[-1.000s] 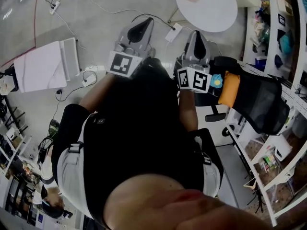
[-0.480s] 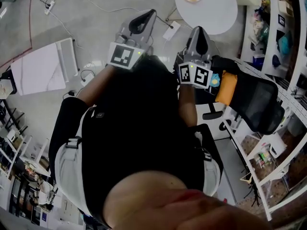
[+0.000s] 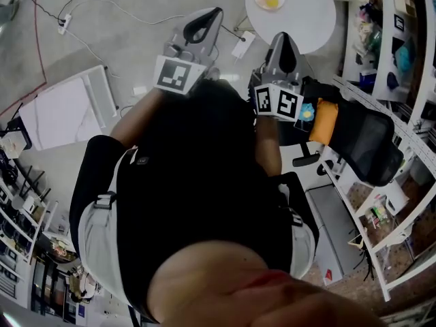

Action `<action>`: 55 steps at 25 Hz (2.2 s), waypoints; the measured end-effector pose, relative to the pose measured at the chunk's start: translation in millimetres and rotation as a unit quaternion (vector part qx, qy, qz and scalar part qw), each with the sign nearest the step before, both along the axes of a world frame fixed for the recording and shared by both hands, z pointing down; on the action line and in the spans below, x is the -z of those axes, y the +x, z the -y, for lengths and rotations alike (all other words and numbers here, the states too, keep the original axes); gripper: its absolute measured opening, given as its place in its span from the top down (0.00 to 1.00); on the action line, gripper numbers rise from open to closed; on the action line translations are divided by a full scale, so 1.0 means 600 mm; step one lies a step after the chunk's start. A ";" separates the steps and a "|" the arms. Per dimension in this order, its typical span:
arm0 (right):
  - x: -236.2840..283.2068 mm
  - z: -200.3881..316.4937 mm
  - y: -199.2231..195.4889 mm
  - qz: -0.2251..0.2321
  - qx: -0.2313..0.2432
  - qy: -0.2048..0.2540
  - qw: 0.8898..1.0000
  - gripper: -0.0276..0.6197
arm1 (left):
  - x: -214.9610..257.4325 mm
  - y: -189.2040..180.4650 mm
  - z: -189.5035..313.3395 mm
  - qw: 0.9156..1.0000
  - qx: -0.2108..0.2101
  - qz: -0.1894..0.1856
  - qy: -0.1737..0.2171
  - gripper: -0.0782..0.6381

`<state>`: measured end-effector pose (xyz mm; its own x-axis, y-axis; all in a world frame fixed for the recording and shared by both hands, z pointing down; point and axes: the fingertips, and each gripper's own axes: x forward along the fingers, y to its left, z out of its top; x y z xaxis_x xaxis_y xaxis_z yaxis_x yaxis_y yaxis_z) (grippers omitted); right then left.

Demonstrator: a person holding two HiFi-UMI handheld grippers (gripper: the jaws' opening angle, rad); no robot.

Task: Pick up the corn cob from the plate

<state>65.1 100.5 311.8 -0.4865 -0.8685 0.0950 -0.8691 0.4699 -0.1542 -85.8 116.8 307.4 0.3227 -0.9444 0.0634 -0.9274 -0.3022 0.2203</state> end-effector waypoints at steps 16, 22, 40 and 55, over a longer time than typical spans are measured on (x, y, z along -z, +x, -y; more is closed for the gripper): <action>-0.022 0.149 -0.062 -0.010 -0.068 -0.018 0.997 0.95 | -0.013 -0.087 0.163 0.998 -0.061 -0.006 -0.009 0.88; -0.032 0.181 -0.040 -0.014 -0.090 -0.026 0.996 0.95 | -0.020 -0.066 0.203 0.996 -0.086 -0.008 -0.018 0.88; -0.124 0.272 0.017 -0.017 -0.086 -0.078 0.993 0.95 | -0.054 0.023 0.321 0.993 -0.105 0.009 -0.048 0.88; -0.254 0.325 0.016 -0.048 -0.054 -0.165 0.984 0.84 | -0.114 0.052 0.377 0.990 -0.112 -0.003 -0.085 0.88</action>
